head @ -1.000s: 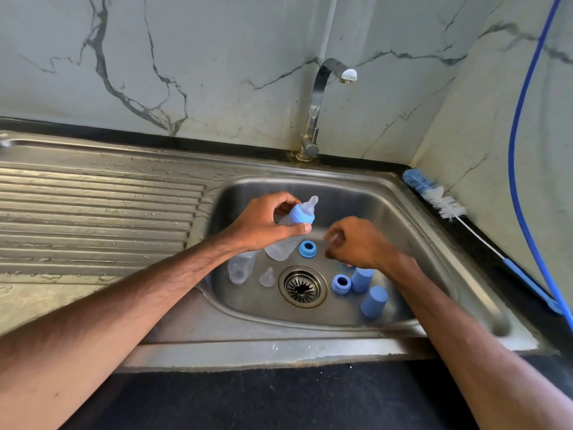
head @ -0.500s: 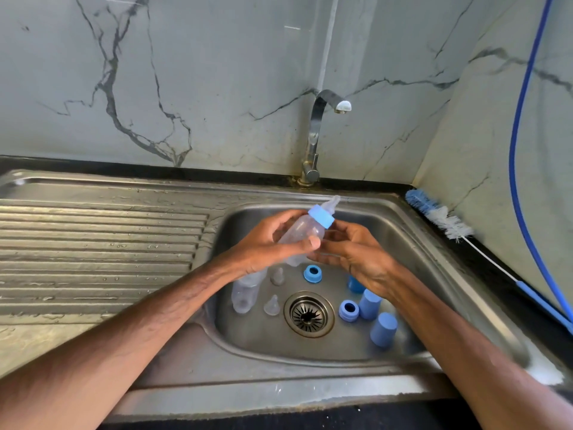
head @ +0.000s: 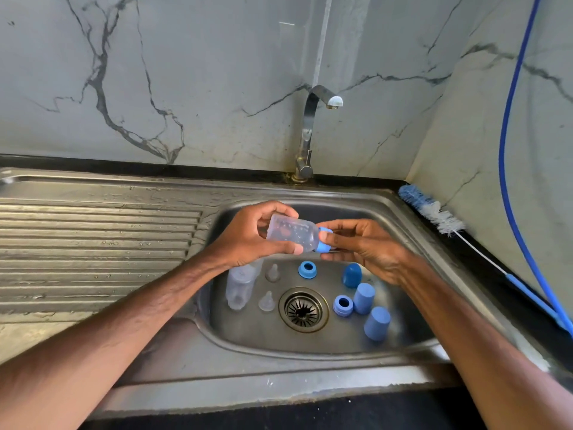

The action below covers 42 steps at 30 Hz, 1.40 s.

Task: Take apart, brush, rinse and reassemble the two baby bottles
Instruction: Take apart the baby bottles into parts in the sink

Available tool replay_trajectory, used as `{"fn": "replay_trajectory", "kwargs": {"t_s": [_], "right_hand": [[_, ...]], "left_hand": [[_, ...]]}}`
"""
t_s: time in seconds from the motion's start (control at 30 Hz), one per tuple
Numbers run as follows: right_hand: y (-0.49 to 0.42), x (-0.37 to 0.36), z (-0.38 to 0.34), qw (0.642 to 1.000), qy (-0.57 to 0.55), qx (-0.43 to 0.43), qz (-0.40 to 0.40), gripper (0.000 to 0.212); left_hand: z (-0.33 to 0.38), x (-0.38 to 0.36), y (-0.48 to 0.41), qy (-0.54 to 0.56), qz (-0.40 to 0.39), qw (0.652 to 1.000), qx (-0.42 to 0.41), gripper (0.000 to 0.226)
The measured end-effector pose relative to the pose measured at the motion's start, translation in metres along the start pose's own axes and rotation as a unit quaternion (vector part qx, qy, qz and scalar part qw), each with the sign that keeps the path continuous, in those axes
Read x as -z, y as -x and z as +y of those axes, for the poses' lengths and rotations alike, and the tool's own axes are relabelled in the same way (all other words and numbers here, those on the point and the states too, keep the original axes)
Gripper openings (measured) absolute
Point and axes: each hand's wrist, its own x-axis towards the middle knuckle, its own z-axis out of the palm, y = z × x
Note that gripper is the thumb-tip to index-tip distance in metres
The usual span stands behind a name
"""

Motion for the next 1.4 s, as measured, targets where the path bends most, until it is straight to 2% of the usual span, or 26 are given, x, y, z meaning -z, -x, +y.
{"fn": "replay_trajectory", "kwargs": {"t_s": [0.13,0.33,0.4,0.5,0.57,0.6,0.67,0.73,0.8,0.9,1.03,1.1,1.23,1.3,1.4], "right_hand": [[0.001,-0.001,-0.001,1.0,-0.001,0.022,0.011,0.043],[0.001,-0.015,0.001,0.997,-0.019,0.061,0.035,0.037],[0.001,-0.019,0.001,0.997,-0.027,0.064,0.031,0.033],[0.001,-0.025,0.001,0.996,-0.026,0.078,0.034,0.034],[0.0,-0.031,0.002,0.992,0.024,0.114,0.052,0.035],[-0.001,-0.033,0.003,0.985,0.074,0.142,0.065,0.036],[-0.002,-0.036,0.006,0.957,0.191,0.198,0.091,0.041],[-0.003,-0.036,0.009,0.943,0.237,0.212,0.097,0.044],[-0.007,-0.032,0.011,0.957,0.198,0.191,0.096,0.043],[-0.011,-0.022,0.012,0.98,0.106,0.141,0.096,0.039],[-0.009,-0.009,0.01,0.989,0.033,0.1,0.108,0.032],[-0.008,-0.008,0.008,0.989,0.025,0.102,0.1,0.032],[-0.008,-0.012,0.009,0.99,0.037,0.115,0.07,0.036],[-0.009,-0.011,0.01,0.99,0.044,0.114,0.066,0.036],[-0.009,-0.007,0.01,0.99,0.04,0.11,0.08,0.035]], "left_hand": [[0.009,0.0,-0.001,-0.013,0.006,1.0,-0.021,0.044],[0.017,0.002,0.0,-0.003,0.022,0.999,0.023,0.028],[0.02,0.002,0.003,-0.034,0.048,0.998,0.029,0.031],[0.026,-0.006,0.005,-0.108,0.126,0.985,0.036,0.049],[0.027,-0.015,0.005,-0.123,0.167,0.974,0.093,0.063],[0.026,-0.017,0.005,-0.096,0.167,0.969,0.158,0.067],[0.024,-0.016,0.007,-0.007,0.111,0.946,0.306,0.078],[0.021,-0.01,0.01,0.039,0.038,0.93,0.364,0.088],[0.02,-0.008,0.009,0.058,0.016,0.939,0.338,0.084],[0.02,-0.009,0.004,0.096,0.012,0.957,0.273,0.059],[0.017,-0.005,0.001,0.153,-0.008,0.965,0.211,0.052],[0.016,0.001,0.001,0.135,0.001,0.969,0.206,0.043],[0.015,0.003,0.005,0.042,-0.025,0.963,0.265,0.077],[0.014,-0.002,0.006,0.053,-0.048,0.966,0.249,0.072],[0.016,-0.002,0.003,0.145,-0.029,0.966,0.212,0.069]]}}
